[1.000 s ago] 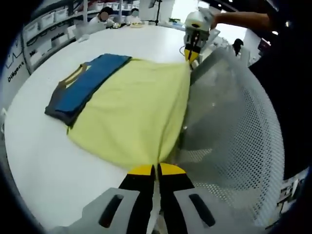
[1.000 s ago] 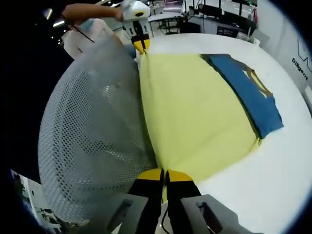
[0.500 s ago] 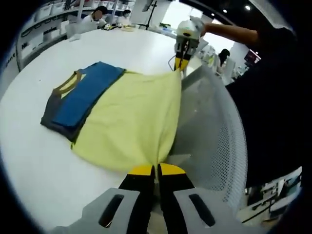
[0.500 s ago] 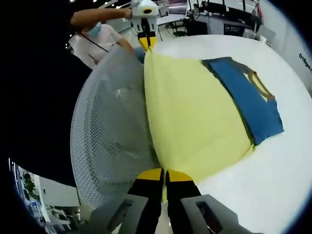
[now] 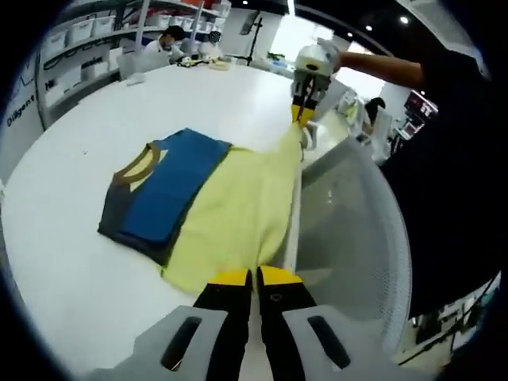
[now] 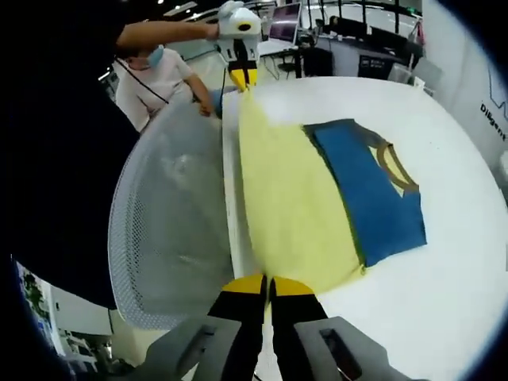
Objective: Fold the garment on the visible template until the final outline fits inside the template.
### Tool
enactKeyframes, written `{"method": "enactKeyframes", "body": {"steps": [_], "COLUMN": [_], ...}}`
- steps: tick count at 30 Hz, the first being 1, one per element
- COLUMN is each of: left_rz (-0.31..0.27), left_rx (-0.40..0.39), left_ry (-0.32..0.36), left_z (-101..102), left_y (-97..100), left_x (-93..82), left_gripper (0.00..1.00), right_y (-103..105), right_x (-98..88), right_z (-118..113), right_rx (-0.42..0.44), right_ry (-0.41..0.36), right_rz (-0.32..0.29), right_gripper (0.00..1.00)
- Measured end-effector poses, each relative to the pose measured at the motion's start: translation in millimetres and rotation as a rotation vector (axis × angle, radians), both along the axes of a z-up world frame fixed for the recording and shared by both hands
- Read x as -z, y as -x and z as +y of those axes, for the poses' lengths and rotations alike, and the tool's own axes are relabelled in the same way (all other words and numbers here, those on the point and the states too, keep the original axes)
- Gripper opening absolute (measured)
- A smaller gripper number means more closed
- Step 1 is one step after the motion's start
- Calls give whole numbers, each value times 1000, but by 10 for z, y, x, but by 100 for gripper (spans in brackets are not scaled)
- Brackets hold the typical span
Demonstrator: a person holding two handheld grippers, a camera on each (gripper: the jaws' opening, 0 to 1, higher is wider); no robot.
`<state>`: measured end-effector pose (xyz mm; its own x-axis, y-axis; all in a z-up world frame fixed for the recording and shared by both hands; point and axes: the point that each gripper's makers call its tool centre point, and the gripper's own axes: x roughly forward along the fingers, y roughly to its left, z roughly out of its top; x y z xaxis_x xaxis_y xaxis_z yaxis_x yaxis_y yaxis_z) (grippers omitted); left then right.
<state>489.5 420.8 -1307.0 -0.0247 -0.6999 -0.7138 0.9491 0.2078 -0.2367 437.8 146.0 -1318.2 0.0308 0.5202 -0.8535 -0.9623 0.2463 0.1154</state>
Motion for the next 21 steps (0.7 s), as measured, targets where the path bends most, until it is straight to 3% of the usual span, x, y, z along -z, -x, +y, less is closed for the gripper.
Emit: {"method": "enactKeyframes", "body": {"steps": [2, 8, 15, 18, 21], "left_rz": [-38, -142, -204, -283, -297], "left_rx": [-16, -78, -150, -188, -218], "left_ry": [-5, 4, 17, 13, 9], "left_z": [7, -12, -13, -4, -5], "left_y": [-120, -451, -746, -947, -1059], "left_x": [-10, -104, -190, -235, -255], "left_gripper": [0, 0, 0, 0, 0], "right_y": [-94, -564, -989, -1133, -1241], "right_x": [-33, -181, -303, -324, -368], "right_z": [2, -44, -118, -134, -110], "right_rx": [8, 54, 94, 104, 109], "right_ry": [-7, -22, -8, 5, 0], "right_rz": [-23, -178, -307, -343, -372], "right_gripper": [0, 0, 0, 0, 0]}}
